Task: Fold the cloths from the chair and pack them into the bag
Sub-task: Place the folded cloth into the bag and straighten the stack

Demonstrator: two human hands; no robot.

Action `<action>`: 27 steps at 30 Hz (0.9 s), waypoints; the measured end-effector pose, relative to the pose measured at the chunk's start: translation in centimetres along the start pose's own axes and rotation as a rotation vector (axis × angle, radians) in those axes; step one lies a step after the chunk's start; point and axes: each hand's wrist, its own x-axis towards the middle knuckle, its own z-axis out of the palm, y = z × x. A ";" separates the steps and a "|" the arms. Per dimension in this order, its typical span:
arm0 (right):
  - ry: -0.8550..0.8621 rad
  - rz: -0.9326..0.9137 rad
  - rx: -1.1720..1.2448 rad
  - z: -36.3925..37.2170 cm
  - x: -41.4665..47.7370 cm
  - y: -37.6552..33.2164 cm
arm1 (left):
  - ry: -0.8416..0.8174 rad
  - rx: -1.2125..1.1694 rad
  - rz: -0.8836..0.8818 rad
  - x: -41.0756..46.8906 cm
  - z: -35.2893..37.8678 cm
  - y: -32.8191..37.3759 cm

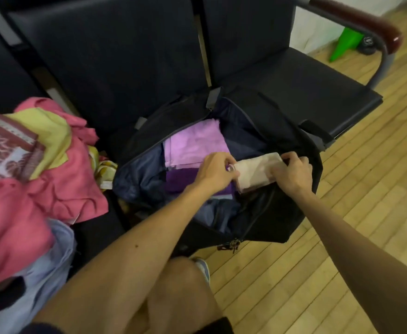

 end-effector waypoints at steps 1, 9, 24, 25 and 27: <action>0.029 -0.055 0.042 -0.3 -1.4 -1.1 | 0.037 -0.036 -0.001 -1.2 -1.9 -0.1; -0.368 -0.535 0.558 6.9 -18.3 -14.5 | 0.452 -0.243 -0.046 -17.1 -16.9 -7.5; -0.691 -0.975 -0.105 27.4 -35.7 -22.4 | 0.336 0.139 -0.415 -34.6 -18.5 -29.4; -0.687 -1.002 -0.149 28.1 -35.9 -22.5 | 0.255 0.218 -0.421 -34.3 -18.5 -29.5; -0.663 -1.050 -0.250 29.0 -36.3 -22.5 | 0.134 0.374 -0.458 -33.9 -18.0 -30.2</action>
